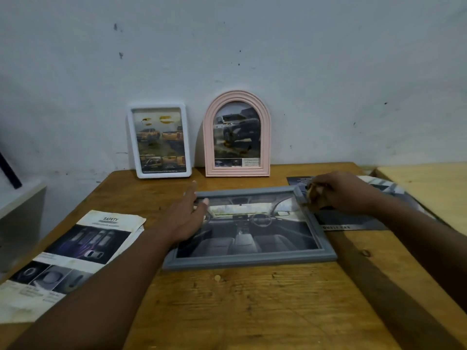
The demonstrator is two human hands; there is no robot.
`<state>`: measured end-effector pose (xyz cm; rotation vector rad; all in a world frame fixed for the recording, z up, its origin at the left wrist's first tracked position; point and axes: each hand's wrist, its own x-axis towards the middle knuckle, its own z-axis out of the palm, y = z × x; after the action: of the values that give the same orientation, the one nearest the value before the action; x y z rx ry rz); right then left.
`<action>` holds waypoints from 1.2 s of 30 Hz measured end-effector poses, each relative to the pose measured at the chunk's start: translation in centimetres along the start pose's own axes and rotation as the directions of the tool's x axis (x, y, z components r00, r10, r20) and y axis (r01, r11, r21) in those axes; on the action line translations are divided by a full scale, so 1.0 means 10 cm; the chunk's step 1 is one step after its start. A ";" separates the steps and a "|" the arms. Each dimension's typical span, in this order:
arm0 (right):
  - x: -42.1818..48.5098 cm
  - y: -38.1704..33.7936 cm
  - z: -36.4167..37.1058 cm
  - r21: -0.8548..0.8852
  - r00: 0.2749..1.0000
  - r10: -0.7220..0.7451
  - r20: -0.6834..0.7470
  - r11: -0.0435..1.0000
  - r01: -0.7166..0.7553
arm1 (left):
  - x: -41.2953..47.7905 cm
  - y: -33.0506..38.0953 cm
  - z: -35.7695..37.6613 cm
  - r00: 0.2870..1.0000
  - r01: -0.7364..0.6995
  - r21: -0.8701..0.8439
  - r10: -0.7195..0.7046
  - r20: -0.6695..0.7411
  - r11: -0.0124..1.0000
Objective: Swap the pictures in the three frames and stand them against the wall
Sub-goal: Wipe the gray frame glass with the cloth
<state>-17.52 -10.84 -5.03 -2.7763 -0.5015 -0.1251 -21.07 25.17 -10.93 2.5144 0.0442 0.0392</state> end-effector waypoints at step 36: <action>-0.20 -0.43 -0.51 0.574 0.857 0.371 -0.358 0.811 -0.111 | -0.19 0.89 -0.34 0.873 -0.214 -0.370 0.007 -0.487 0.904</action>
<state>-21.09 -9.38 0.76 -2.1247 -0.0257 -0.4855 -22.93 19.89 -3.00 2.0200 0.0791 0.6528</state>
